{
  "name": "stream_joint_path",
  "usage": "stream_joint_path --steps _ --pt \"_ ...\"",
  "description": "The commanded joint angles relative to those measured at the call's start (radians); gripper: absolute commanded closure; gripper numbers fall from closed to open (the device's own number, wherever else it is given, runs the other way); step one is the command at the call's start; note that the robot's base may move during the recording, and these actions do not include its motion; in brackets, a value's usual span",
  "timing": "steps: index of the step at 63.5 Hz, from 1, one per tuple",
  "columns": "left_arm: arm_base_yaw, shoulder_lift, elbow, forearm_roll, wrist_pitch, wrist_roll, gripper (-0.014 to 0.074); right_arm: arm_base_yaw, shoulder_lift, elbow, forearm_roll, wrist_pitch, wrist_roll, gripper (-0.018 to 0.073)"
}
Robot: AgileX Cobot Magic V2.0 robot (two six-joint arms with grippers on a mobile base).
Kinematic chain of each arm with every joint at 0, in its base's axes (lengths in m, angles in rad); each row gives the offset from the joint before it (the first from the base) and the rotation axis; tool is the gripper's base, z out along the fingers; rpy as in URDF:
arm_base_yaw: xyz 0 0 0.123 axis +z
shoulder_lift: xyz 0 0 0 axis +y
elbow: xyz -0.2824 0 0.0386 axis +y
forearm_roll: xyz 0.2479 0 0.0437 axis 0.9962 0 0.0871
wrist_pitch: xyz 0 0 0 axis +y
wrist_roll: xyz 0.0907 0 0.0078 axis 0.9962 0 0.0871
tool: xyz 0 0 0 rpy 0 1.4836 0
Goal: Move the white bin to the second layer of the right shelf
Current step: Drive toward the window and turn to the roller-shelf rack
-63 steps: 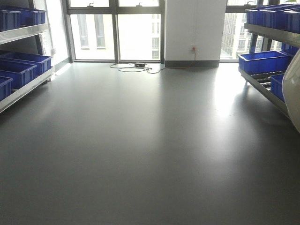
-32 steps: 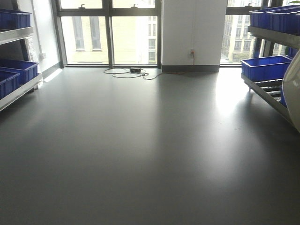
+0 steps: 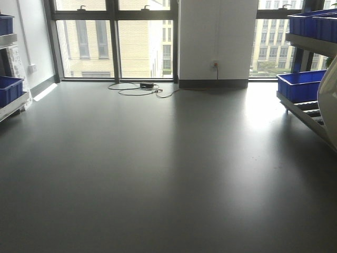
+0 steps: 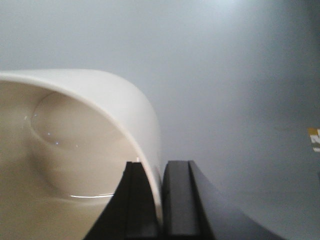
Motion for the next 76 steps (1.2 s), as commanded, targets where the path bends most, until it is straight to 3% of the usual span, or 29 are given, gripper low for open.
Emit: stream_joint_path --steps 1,76 --pt "-0.004 -0.013 0.037 -0.006 -0.084 -0.003 0.0512 -0.006 -0.002 -0.03 0.012 -0.069 0.0 0.0493" --pt "-0.004 -0.013 0.037 -0.006 -0.084 -0.003 0.0512 -0.006 -0.002 -0.03 0.012 -0.07 0.0 0.0493"
